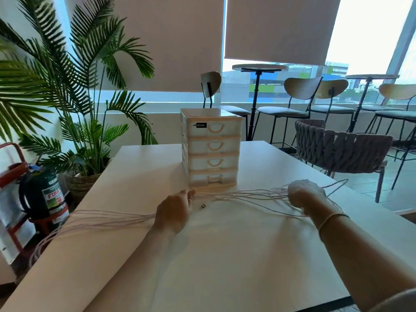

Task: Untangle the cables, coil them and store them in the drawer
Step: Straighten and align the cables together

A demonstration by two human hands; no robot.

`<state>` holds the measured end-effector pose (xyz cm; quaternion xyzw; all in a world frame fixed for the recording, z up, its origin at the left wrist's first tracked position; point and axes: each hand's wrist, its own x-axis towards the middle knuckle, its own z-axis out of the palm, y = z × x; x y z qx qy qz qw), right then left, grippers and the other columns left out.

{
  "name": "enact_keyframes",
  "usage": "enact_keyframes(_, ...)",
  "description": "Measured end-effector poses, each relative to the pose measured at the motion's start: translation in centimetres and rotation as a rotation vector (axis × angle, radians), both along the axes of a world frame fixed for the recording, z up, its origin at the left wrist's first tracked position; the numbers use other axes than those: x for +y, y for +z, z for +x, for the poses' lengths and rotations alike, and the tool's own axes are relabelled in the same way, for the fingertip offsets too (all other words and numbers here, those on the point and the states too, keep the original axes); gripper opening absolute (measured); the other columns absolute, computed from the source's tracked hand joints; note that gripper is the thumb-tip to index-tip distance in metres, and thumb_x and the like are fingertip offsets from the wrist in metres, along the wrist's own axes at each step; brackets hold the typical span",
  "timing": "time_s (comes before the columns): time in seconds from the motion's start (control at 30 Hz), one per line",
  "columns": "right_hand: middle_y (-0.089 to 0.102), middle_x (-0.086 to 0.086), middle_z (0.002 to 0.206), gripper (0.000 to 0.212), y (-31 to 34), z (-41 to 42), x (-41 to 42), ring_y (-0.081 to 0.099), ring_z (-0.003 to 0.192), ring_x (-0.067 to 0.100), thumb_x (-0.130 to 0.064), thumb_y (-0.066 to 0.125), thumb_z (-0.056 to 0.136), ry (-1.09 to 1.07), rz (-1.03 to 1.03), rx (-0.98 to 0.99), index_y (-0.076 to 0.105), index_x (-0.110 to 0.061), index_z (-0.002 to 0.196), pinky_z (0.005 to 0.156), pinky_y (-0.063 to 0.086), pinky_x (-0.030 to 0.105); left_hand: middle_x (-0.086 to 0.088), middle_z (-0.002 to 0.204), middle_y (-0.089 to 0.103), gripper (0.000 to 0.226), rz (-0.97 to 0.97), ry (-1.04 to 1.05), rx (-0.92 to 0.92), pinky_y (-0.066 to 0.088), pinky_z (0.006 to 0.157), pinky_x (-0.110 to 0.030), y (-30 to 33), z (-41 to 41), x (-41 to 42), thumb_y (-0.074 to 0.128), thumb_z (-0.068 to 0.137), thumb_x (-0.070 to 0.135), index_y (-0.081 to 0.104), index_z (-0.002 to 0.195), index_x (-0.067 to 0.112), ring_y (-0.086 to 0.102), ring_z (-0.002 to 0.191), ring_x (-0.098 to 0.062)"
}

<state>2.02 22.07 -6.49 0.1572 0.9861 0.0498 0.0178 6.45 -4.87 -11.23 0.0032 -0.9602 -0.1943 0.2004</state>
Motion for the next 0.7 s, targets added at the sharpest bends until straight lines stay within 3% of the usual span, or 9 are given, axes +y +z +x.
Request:
enact_keyframes(0.1,0.031,0.024,0.142,0.050,0.7,-0.8,1.7,0.037,0.129,0.037,-0.012,0.045,0.092,-0.195,0.058,0.054,0.030,0.002,0.138,0.102,0.040,0.044,-0.016,0.113,0.065,0.037,0.013,-0.030,0.035,0.044,0.082,-0.037,0.0,-0.1,0.5,0.032,0.100,0.034,0.056,0.122,0.015,0.058,0.107,-0.036)
enact_keyframes(0.17,0.007,0.032,0.148,0.069,1.6,-1.4,2.0,0.015,0.137,0.047,-0.008,0.047,0.091,-0.345,-0.025,0.222,0.005,0.009,0.143,0.111,0.013,0.056,-0.016,0.113,0.065,0.037,0.024,-0.027,0.041,0.044,0.082,-0.036,-0.1,-0.3,0.5,0.032,0.100,0.034,0.056,0.122,0.015,0.058,0.107,-0.036)
enact_keyframes(0.2,0.003,0.033,0.148,0.069,2.0,-1.6,2.0,0.009,0.137,0.049,-0.006,0.044,0.092,-0.357,-0.037,0.306,0.002,0.008,0.144,0.111,0.004,0.058,-0.016,0.113,0.065,0.037,0.027,-0.021,0.041,0.044,0.082,-0.036,-0.2,-0.3,0.4,0.032,0.100,0.034,0.056,0.122,0.015,0.058,0.107,-0.036)
enact_keyframes(0.27,0.015,0.029,0.147,0.070,2.0,-2.5,2.2,0.018,0.136,0.046,-0.011,0.049,0.089,-0.265,0.031,0.302,0.009,-0.001,0.146,0.111,0.009,0.059,-0.016,0.113,0.065,0.038,0.049,-0.006,0.052,0.043,0.083,-0.037,-0.2,-0.3,0.3,0.032,0.100,0.034,0.056,0.121,0.014,0.058,0.107,-0.036)
enact_keyframes(0.37,0.055,0.012,0.119,0.065,2.1,-2.6,0.7,0.054,0.112,0.033,-0.044,0.069,0.074,-0.024,0.062,-0.108,0.053,-0.009,0.127,0.100,0.044,0.050,-0.017,0.112,0.065,0.039,0.062,0.000,0.060,0.043,0.082,-0.037,-0.2,-0.3,0.2,0.032,0.100,0.034,0.057,0.120,0.012,0.058,0.106,-0.037)
enact_keyframes(0.43,0.058,0.009,0.120,0.067,2.6,-2.0,-0.9,0.055,0.113,0.036,-0.047,0.076,0.068,0.048,0.059,-0.259,0.059,-0.008,0.119,0.097,0.045,0.054,-0.019,0.110,0.065,0.039,0.075,-0.003,0.076,0.043,0.080,-0.037,-0.2,-0.3,0.2,0.033,0.100,0.034,0.058,0.117,0.010,0.058,0.104,-0.038)
enact_keyframes(0.53,0.055,0.007,0.124,0.053,3.9,-0.5,-3.9,0.053,0.117,0.035,-0.036,0.075,0.073,0.088,0.056,-0.181,0.058,-0.012,0.117,0.099,0.040,0.058,-0.023,0.103,0.066,0.039,0.111,-0.008,0.135,0.044,0.077,-0.039,-0.1,-0.2,0.1,0.035,0.099,0.032,0.060,0.109,0.004,0.060,0.098,-0.041)
enact_keyframes(0.63,0.057,0.003,0.125,0.041,4.3,0.1,-6.1,0.056,0.111,0.025,-0.021,0.062,0.078,0.372,-0.056,0.055,0.058,-0.017,0.119,0.097,0.046,0.036,-0.026,0.094,0.067,0.039,0.153,-0.027,0.185,0.045,0.074,-0.040,0.0,-0.2,0.0,0.038,0.098,0.031,0.061,0.099,0.000,0.061,0.091,-0.043)
enact_keyframes(0.7,0.056,0.002,0.128,0.044,3.8,0.9,-8.0,0.056,0.111,0.017,-0.012,0.056,0.085,0.620,-0.326,0.118,0.054,-0.020,0.128,0.096,0.041,0.022,-0.025,0.090,0.067,0.037,0.170,-0.057,0.204,0.045,0.073,-0.040,0.0,-0.2,-0.1,0.039,0.097,0.030,0.061,0.094,0.000,0.061,0.088,-0.043)
